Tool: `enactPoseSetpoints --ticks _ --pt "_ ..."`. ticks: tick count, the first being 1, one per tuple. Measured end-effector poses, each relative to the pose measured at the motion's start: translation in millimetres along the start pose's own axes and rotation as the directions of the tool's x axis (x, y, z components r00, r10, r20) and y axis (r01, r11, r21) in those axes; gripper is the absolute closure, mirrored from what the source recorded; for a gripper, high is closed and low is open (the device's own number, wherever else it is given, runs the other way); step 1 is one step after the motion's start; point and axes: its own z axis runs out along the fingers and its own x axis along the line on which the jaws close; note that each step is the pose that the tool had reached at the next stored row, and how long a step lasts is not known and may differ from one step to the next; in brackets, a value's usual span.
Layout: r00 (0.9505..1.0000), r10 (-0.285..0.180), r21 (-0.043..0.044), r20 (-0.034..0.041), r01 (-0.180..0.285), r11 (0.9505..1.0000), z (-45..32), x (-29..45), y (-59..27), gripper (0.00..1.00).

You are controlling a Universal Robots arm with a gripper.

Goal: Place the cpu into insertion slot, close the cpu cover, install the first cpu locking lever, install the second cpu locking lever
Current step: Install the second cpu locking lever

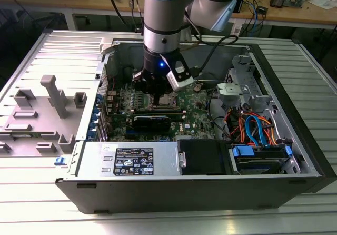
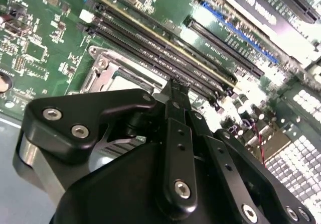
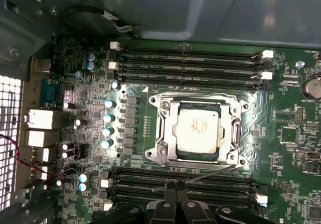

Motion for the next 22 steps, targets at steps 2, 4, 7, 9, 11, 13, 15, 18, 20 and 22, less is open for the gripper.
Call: enactPoseSetpoints --ticks 2,4,7,9,11,13,15,18,20,22 --pt "1.0000 -0.006 -0.0039 0.0003 0.006 1.0000 3.5 1.4 -5.5 0.89" --pt "1.0000 -0.009 -0.0153 0.0012 0.009 0.9998 5.2 3.2 -9.1 0.89" --pt "0.9999 -0.011 -0.0255 0.0021 0.011 0.9996 4.0 4.1 -11.0 0.89" --pt "0.9999 -0.011 -0.0254 0.0020 0.011 0.9996 -2.1 4.3 -11.1 0.89" --pt "0.9999 -0.011 -0.0240 0.0018 0.011 0.9997 -16.8 4.3 -11.0 0.89" --pt "0.9999 -0.011 -0.0260 0.0021 0.011 0.9996 -16.7 -0.9 -11.5 0.89" --pt "0.9999 -0.013 -0.0287 0.0024 0.013 0.9995 -15.3 -1.6 -11.3 0.89" --pt "0.9999 -0.017 -0.0372 0.0030 0.017 0.9992 -11.9 -1.8 -11.1 0.89" --pt "0.9998 -0.018 -0.0444 0.0036 0.018 0.9989 -9.1 -2.0 -10.1 0.89" --pt "0.9998 -0.018 -0.0629 0.0054 0.018 0.9979 -7.7 -2.1 -8.8 0.89"
